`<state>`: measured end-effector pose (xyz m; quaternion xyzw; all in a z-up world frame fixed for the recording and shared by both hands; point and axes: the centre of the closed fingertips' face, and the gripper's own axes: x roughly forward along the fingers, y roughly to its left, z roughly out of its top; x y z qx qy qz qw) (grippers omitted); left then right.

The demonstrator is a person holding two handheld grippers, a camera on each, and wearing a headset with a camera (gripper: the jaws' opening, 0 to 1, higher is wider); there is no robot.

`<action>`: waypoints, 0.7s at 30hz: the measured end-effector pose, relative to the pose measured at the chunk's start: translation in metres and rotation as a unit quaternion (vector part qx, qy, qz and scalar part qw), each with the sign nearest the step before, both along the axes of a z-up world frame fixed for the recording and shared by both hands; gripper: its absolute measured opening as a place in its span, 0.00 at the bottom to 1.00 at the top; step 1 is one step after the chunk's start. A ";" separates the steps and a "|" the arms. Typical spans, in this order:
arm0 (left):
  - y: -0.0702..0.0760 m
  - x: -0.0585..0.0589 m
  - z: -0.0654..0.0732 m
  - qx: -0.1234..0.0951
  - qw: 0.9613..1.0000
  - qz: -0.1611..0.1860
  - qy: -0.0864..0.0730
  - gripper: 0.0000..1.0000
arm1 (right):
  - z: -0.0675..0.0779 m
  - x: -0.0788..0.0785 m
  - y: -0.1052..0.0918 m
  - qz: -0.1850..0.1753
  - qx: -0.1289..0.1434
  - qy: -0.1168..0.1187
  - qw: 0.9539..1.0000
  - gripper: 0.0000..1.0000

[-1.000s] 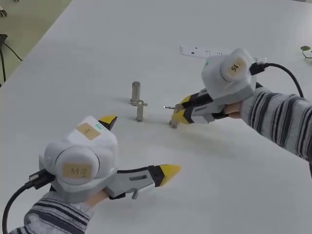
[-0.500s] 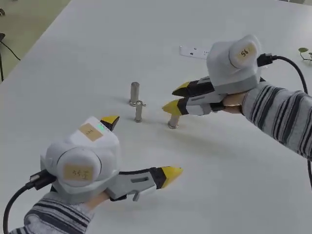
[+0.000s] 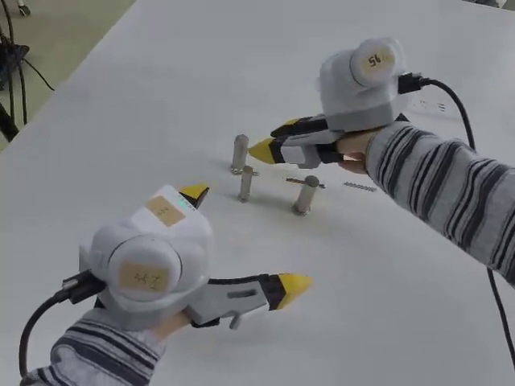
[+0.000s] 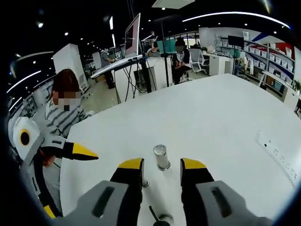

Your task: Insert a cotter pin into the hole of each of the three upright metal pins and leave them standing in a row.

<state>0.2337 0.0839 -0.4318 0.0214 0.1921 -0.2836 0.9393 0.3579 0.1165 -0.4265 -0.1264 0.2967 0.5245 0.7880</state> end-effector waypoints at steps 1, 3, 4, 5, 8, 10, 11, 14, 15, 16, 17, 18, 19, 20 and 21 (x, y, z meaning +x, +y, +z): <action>0.000 0.001 0.001 -0.002 1.000 0.001 0.000 0.99 | 0.000 0.000 0.003 0.000 0.002 0.001 1.000 0.26; -0.001 0.001 0.001 -0.004 1.000 0.001 -0.001 0.99 | -0.003 0.002 0.007 -0.001 0.005 0.006 1.000 0.25; -0.001 0.001 0.001 -0.003 1.000 0.001 -0.001 0.99 | -0.005 0.005 0.010 0.000 0.005 0.007 1.000 0.24; -0.001 0.001 0.001 -0.003 1.000 0.001 0.000 0.99 | -0.009 0.010 0.011 0.000 0.005 0.007 1.000 0.23; -0.001 0.002 0.001 -0.006 1.000 0.004 0.002 0.99 | -0.016 0.013 0.016 -0.002 0.001 0.009 1.000 0.22; -0.001 0.002 0.001 -0.007 1.000 0.005 0.002 0.99 | -0.018 0.012 0.018 -0.004 0.004 0.012 1.000 0.21; -0.001 0.002 0.001 -0.006 1.000 0.004 0.001 0.99 | -0.020 0.011 0.021 -0.004 0.005 0.012 1.000 0.20; -0.001 0.002 0.000 -0.004 1.000 0.005 0.003 0.99 | -0.024 0.012 0.023 -0.005 0.000 0.009 1.000 0.17; -0.001 0.002 -0.001 -0.005 1.000 0.005 0.004 0.98 | -0.025 0.012 0.023 -0.008 0.000 0.010 1.000 0.17; -0.001 0.002 -0.001 -0.006 1.000 0.005 0.005 0.98 | -0.026 0.012 0.024 -0.009 0.002 0.013 1.000 0.16; -0.001 0.002 -0.001 -0.006 1.000 0.005 0.005 0.98 | -0.026 0.012 0.025 -0.010 0.004 0.017 1.000 0.15; -0.001 0.002 -0.001 -0.006 1.000 0.006 0.005 0.98 | -0.027 0.012 0.025 -0.011 0.005 0.018 1.000 0.13; 0.000 0.003 -0.001 -0.005 1.000 0.007 0.005 0.98 | -0.027 0.013 0.025 -0.012 0.005 0.015 1.000 0.12; 0.000 0.003 -0.001 -0.005 1.000 0.007 0.006 0.97 | -0.026 0.014 0.025 -0.012 0.003 0.009 1.000 0.10; 0.000 0.003 -0.001 -0.006 1.000 0.008 0.007 0.97 | -0.026 0.014 0.026 -0.013 0.005 0.010 1.000 0.10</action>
